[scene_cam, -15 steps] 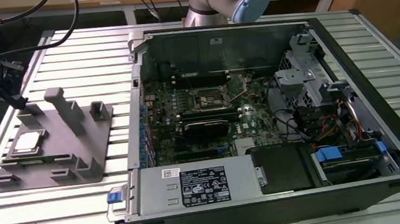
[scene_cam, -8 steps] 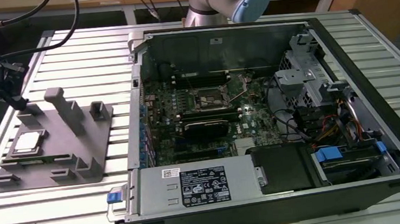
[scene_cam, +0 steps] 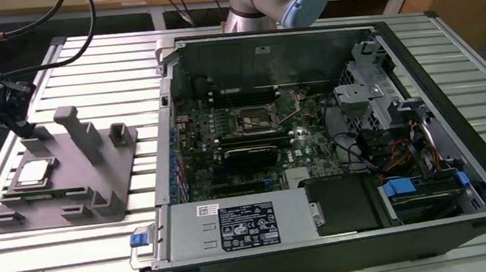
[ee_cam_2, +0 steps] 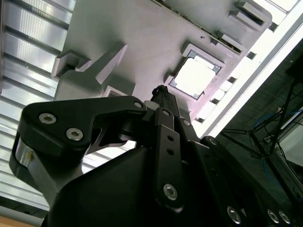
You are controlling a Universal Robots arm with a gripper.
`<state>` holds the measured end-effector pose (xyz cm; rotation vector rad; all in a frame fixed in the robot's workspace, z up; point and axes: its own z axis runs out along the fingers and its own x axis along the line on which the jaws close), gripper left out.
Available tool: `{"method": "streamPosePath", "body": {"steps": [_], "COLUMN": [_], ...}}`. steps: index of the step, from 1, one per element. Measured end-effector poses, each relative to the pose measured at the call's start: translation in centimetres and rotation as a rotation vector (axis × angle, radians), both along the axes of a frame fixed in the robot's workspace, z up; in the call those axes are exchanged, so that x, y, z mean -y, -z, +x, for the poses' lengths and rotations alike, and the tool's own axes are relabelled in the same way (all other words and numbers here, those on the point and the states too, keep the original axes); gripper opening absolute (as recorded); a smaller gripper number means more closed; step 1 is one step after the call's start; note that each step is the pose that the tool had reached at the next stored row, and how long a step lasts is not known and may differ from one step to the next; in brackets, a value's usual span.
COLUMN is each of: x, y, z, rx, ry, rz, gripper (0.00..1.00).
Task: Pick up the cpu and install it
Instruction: 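Pick up the cpu and move it towards the insertion slot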
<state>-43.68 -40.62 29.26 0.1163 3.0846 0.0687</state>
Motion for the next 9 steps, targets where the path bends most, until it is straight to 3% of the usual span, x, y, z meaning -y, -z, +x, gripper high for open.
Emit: {"method": "streamPosePath", "body": {"steps": [9], "x": [0.01], "y": [0.74], "z": [-0.75], "rx": [0.0001], "ry": [0.0], "rz": [0.0001], "gripper": [0.11]}}
